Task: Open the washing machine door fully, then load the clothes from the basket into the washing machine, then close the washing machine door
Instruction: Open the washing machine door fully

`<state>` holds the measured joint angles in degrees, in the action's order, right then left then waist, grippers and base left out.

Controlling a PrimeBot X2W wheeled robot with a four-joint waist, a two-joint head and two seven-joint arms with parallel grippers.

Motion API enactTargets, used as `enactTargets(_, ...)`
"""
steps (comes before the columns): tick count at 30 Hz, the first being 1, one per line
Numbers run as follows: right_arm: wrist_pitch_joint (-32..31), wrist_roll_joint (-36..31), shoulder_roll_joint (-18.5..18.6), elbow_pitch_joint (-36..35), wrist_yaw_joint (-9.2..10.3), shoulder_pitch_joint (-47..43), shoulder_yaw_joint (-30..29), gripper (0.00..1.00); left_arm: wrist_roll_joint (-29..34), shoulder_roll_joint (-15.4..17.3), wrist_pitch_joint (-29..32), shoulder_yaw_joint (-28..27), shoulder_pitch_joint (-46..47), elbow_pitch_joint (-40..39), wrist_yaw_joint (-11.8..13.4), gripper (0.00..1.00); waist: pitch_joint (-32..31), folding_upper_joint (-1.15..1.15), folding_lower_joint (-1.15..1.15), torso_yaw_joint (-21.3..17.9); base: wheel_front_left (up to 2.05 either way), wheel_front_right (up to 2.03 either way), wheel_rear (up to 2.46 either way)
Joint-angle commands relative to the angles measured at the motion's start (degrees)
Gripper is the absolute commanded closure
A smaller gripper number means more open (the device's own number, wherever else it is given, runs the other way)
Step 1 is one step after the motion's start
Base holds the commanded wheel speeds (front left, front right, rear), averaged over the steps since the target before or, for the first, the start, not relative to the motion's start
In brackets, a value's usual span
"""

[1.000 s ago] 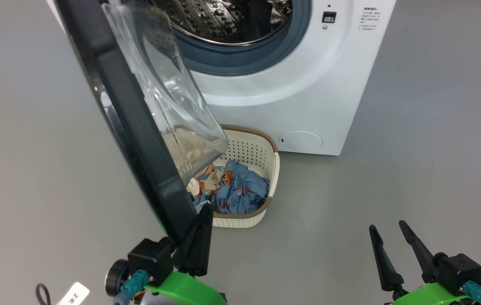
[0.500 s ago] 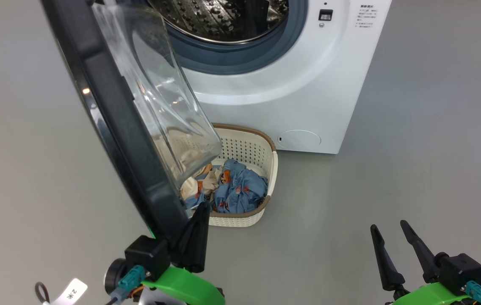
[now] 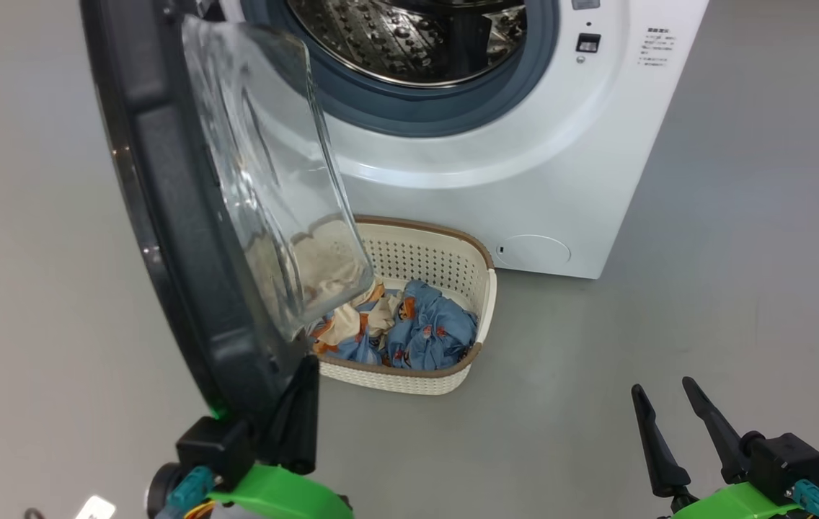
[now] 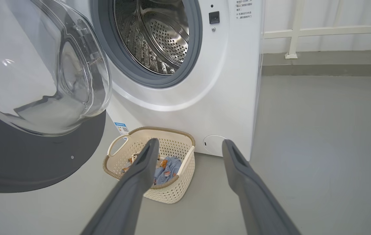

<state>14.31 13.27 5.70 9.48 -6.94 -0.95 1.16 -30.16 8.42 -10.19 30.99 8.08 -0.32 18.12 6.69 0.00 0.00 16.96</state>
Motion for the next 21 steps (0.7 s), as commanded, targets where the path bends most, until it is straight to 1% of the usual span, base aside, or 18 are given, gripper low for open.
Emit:
enactTargets(1,0.7,0.1,0.6,-1.2,-0.55,0.4,1.4,0.0,-0.5,2.2,-1.1,-3.6,0.2,-1.3,1.2,1.0,-0.3,0.0,0.0,0.6,0.0,0.0,0.0)
enactTargets(11,0.7,0.0,0.9,-1.4,-0.55,-0.4,1.3,0.0,-1.9,5.3,-2.3,-8.9,-2.6,-1.4,3.2,1.0,-0.9,0.0,0.0,3.3,0.0,0.0,0.0)
enactTargets(17,0.7,-0.1,1.4,-1.6,-0.55,-0.2,1.7,0.0,-3.1,6.9,-3.0,-12.7,-2.5,-0.2,3.7,1.0,-0.4,0.0,0.0,4.1,0.0,0.0,0.0)
enactTargets(21,0.7,-0.1,2.1,-1.8,-0.55,0.1,2.0,0.0,-3.7,8.2,-3.5,-15.1,-1.4,1.8,3.4,1.0,0.4,0.0,0.0,4.1,0.0,0.0,0.0)
